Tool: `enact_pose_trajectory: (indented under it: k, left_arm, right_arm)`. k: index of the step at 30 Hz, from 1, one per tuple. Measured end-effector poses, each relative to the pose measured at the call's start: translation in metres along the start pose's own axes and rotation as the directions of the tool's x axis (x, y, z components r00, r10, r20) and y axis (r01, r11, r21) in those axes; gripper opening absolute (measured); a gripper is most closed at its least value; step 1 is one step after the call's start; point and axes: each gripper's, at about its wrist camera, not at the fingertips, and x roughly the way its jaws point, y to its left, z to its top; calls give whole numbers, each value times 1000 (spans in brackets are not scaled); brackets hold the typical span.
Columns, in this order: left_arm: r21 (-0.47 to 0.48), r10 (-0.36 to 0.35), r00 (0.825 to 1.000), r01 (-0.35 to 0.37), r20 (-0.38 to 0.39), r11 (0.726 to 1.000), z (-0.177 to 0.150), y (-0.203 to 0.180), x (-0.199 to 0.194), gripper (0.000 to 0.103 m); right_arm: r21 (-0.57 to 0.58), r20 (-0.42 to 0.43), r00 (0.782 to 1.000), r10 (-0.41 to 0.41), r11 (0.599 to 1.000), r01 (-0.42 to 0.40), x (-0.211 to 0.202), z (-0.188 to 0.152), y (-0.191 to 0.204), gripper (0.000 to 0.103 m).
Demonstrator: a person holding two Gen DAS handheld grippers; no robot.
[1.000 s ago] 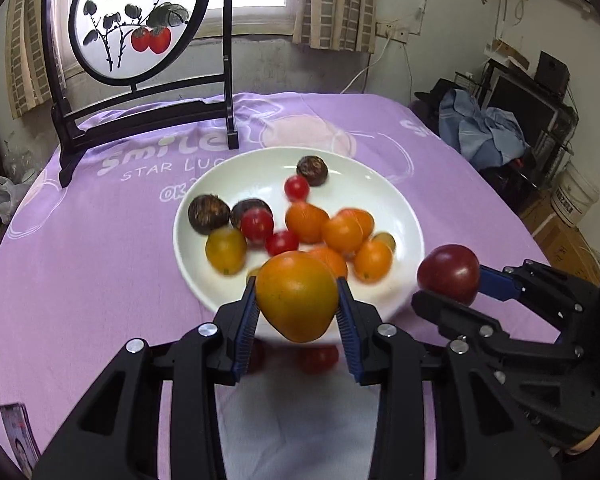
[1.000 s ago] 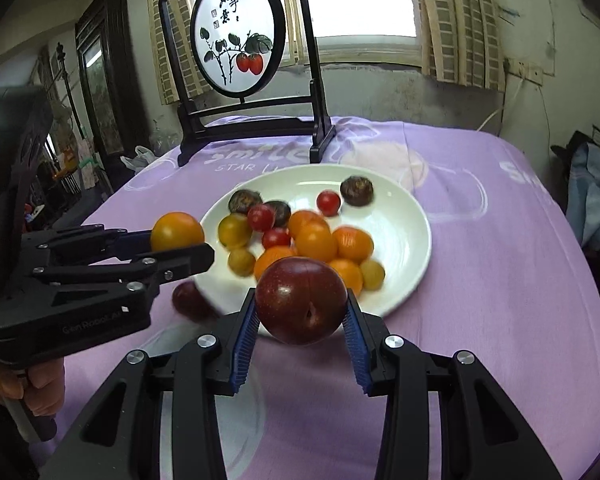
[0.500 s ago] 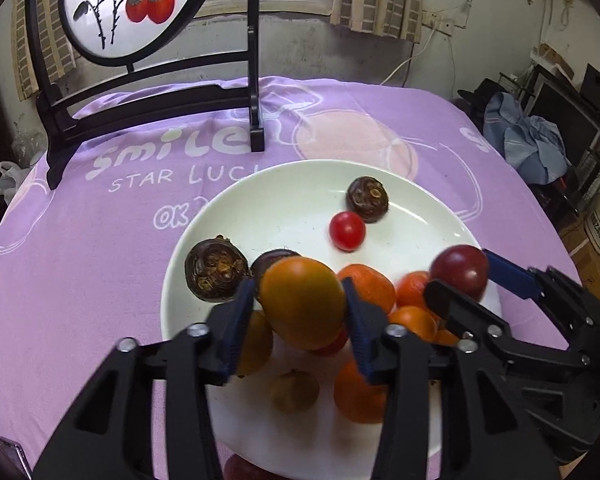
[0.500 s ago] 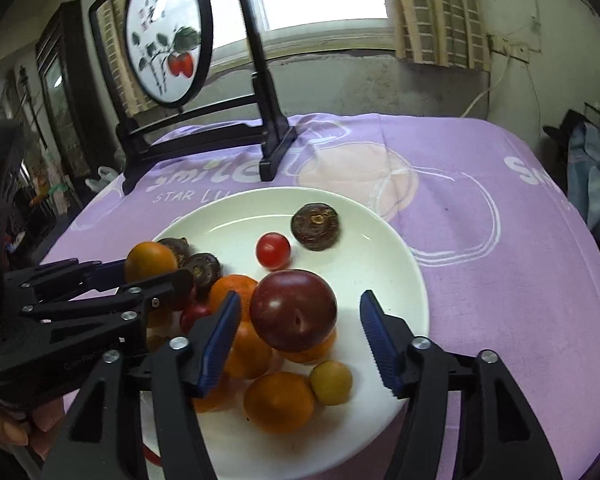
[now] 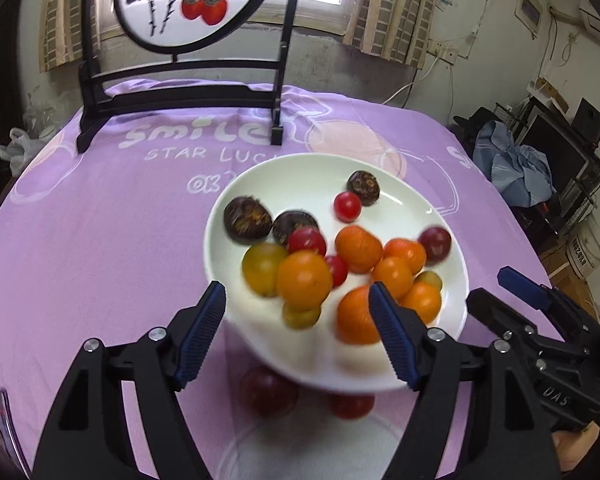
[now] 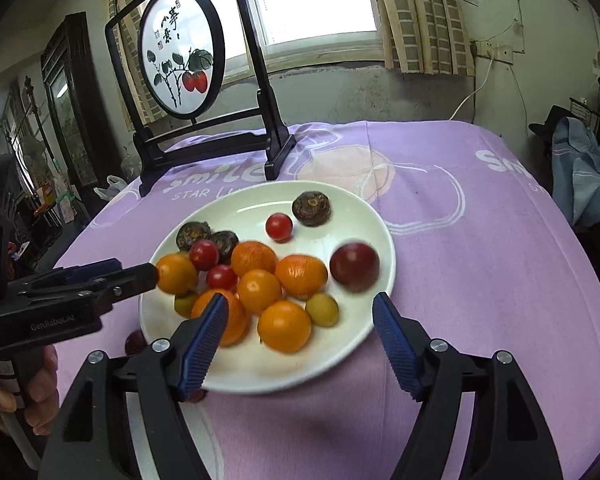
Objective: Organize fruits
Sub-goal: 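Move both held tomatoes over the white plate and open both grippers, then grasp a red tomato with the right gripper while the left gripper grasps a dark purple tomato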
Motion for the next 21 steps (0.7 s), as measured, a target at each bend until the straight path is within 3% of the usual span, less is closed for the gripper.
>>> enact_pose_trajectory:
  k: [5,13,18,21]
  left_arm:
    - [-29,-3,1000,3,0,1000,-26,18,-20,72]
    - [-36,42,999,-41,32,999,-54,37,-39,80]
    - [-40,40,999,-39,20,998,-61,48,-31,81]
    - [-30,58,998,-58,15,998,-63,53,-26,82]
  right_arm:
    - [36,-28,999,23,999,-22,-17,-23,-2,75]
    - [-119,-104,992,72,989,-85,-30,-66,57,75]
    - [-186,-174,984,39,980,-72,-14,-79,86,74]
    - [-201,-208,978,16,978,-58,1,-82,96,68]
